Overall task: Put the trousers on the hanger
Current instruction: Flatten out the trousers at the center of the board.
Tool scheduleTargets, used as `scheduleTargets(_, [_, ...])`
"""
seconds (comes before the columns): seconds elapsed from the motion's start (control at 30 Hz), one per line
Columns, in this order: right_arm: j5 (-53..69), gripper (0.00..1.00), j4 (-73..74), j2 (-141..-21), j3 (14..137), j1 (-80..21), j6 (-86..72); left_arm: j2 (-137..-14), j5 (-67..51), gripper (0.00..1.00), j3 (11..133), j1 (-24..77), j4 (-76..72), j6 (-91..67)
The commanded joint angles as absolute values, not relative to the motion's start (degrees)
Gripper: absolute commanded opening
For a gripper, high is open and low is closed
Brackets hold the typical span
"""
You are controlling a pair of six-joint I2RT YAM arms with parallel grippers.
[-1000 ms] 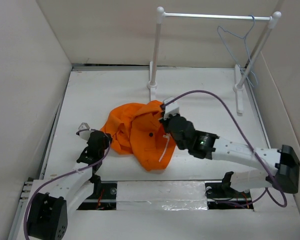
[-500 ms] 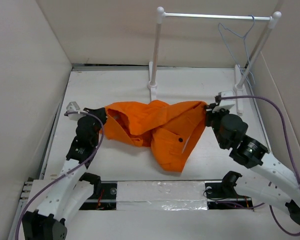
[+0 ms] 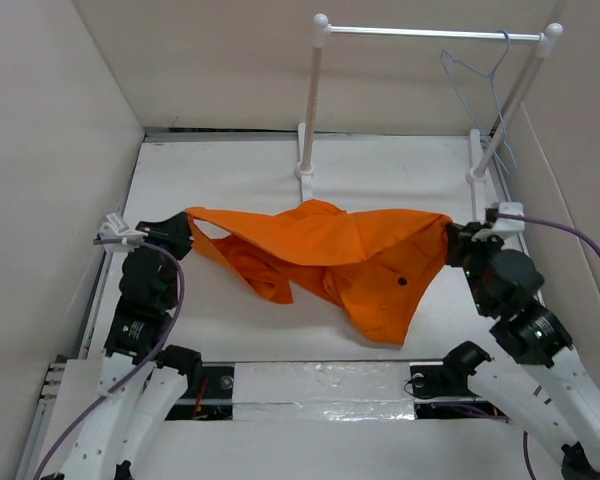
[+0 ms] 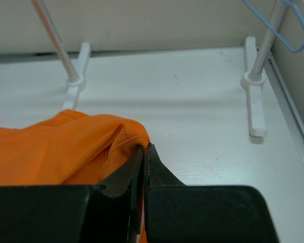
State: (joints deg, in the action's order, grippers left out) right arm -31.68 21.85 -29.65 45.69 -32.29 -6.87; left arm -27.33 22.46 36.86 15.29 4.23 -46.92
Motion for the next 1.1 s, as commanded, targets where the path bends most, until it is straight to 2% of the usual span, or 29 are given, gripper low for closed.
scheduleTargets(0.0, [-31.5,0.0,20.8,-21.2,50.8,-33.3,-6.3,-23.7,27.3,0.0,46.9,14.9,2.3,-43.1])
scheduleTargets(0.23, [-21.1,0.0,27.9,-21.1,60.6,-33.9,-4.5,-26.6,27.0,0.0,60.6,14.9,7.2,-37.5])
scheduleTargets(0.37, [-21.4,0.0,27.2,-21.9,59.8,-33.9,-4.1,-26.1,28.4,0.0,61.8,14.9,7.4,-35.1])
scheduleTargets(0.5, [-27.8,0.0,25.8,-26.0,56.1,-33.9,-4.4,-31.4,26.8,0.0,59.3,14.9,7.4,-34.1])
scheduleTargets(0.6, [-32.4,0.0,20.6,-31.6,54.0,-33.3,-4.6,-39.1,26.9,0.0,53.8,14.9,-0.5,-33.9])
scheduleTargets(0.67, [-35.2,0.0,17.0,-35.3,53.0,-31.5,-5.1,-48.9,25.1,0.0,53.1,13.5,-5.7,-33.6])
scheduleTargets(0.77, [-34.3,0.0,12.9,-42.9,52.8,-25.8,-5.5,-68.3,19.5,0.0,61.5,10.6,-8.1,-31.0])
scheduleTargets(0.83, [-31.1,0.0,8.8,-48.7,52.5,-21.6,-5.6,-84.1,14.3,0.0,73.9,8.2,-6.0,-26.7])
scheduleTargets(0.9, [-27.6,0.0,8.3,-52.7,53.5,-15.0,-6.4,-93.1,14.4,0.1,91.7,8.2,8.2,-25.9])
scheduleTargets(0.93, [-25.1,0.0,7.6,-56.1,53.9,-13.4,-6.5,-97.7,14.2,0.12,95.1,8.2,11.0,-24.4])
scheduleTargets(0.97, [-24.3,0.0,7.6,-57.5,54.1,-12.1,-6.2,-97.9,14.5,0.14,96.5,9.7,12.0,-23.9])
scheduleTargets(1.07, [-23.4,0.0,6.6,-59.0,54.0,-9.1,-6.1,-90.2,17.6,0.34,86.6,12.3,5.2,-26.1])
